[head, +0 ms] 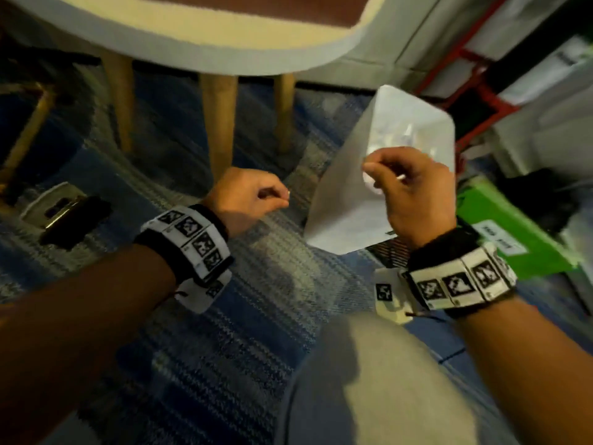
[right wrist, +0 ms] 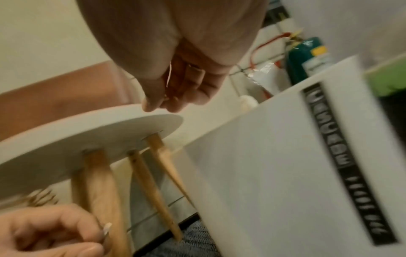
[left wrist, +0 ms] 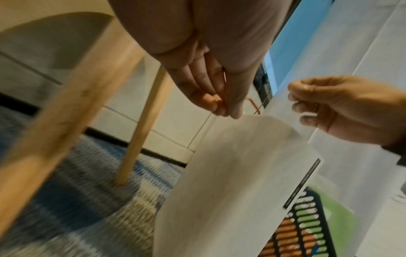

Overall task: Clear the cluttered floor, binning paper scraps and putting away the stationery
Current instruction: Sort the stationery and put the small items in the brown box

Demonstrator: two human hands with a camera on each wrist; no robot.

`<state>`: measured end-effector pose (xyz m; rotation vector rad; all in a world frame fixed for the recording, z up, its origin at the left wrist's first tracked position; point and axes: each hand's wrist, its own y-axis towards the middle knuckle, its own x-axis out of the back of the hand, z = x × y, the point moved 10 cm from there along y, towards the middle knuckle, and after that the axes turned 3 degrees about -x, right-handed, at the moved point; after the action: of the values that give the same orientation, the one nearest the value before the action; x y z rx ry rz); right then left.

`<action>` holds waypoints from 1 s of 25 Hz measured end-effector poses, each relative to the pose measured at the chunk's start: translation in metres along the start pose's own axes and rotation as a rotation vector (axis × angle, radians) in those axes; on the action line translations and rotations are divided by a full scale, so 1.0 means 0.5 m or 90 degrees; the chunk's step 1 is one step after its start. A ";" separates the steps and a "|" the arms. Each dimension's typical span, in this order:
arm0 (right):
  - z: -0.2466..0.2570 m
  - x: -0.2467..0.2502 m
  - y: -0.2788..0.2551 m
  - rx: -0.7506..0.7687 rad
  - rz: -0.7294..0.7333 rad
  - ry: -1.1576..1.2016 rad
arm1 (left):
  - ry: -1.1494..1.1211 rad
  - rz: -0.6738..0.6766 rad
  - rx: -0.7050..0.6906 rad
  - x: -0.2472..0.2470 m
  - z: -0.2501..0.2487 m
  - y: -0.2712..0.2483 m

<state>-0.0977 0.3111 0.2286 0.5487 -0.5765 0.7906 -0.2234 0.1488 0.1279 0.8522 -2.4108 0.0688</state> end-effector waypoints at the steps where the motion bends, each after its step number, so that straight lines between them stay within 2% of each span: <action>1: -0.013 0.047 0.006 -0.016 -0.048 0.001 | -0.008 -0.015 -0.033 0.002 -0.034 0.017; 3: -0.049 0.102 0.021 -0.045 -0.063 -0.059 | -0.028 -0.035 -0.096 -0.006 -0.106 0.049; 7: -0.130 0.062 0.011 -0.065 0.158 -0.264 | -0.066 -0.048 -0.162 -0.047 -0.222 0.085; 9: -0.152 0.056 -0.011 -0.072 0.192 -0.255 | -0.051 -0.070 -0.196 -0.071 -0.257 0.091; 13: -0.156 0.078 -0.045 -0.027 0.139 -0.158 | 0.081 -0.124 -0.240 -0.110 -0.272 0.107; 15: -0.155 0.088 -0.064 0.017 0.122 -0.116 | 0.221 -0.049 -0.216 -0.158 -0.256 0.120; 17: -0.158 0.130 -0.088 0.054 0.028 -0.072 | 0.304 0.044 -0.188 -0.199 -0.238 0.118; 18: -0.158 0.157 -0.105 0.070 -0.040 -0.054 | 0.330 0.060 -0.195 -0.205 -0.241 0.110; 20: -0.182 0.200 -0.164 0.069 -0.163 -0.029 | 0.398 0.079 -0.248 -0.222 -0.260 0.081; 21: -0.207 0.206 -0.198 0.048 -0.195 -0.022 | 0.431 0.095 -0.276 -0.231 -0.265 0.062; 23: -0.290 0.170 -0.270 -0.051 -0.157 -0.012 | 0.475 0.133 -0.308 -0.248 -0.263 0.026; 25: -0.418 0.096 -0.358 -0.200 -0.023 -0.038 | 0.495 0.150 -0.314 -0.254 -0.257 0.008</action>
<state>0.1245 0.3651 0.0685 0.2924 -0.7282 0.6350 -0.0811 0.2530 0.1673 0.2336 -1.6637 -0.0880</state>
